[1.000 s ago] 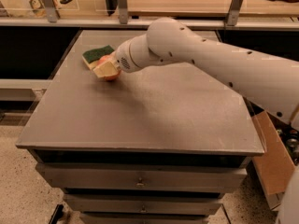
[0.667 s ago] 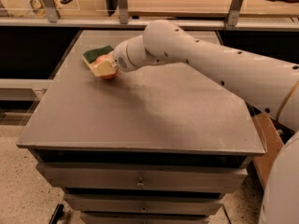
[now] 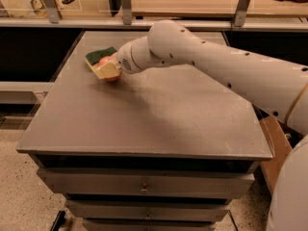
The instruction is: Move apple near sponge
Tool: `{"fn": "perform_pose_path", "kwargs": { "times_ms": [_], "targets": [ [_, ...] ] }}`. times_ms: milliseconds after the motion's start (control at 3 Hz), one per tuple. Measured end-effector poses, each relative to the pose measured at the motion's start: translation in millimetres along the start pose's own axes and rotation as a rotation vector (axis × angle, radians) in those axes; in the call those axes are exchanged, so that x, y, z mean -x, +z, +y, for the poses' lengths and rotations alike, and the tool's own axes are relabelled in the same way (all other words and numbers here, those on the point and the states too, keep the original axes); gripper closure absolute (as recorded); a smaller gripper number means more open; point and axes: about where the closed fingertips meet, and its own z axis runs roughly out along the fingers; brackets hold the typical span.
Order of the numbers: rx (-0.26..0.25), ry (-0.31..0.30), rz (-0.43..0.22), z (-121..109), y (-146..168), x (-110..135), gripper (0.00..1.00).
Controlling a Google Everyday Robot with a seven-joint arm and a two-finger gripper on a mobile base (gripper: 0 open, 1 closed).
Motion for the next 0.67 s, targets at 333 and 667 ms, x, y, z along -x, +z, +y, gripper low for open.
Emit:
{"fn": "perform_pose_path", "kwargs": {
  "times_ms": [333,667],
  "targets": [
    [0.000,0.000,0.000,-0.1,-0.2,0.4,1.00],
    [0.000,0.000,0.000,-0.1,-0.3,0.6,0.82]
  ]
}}
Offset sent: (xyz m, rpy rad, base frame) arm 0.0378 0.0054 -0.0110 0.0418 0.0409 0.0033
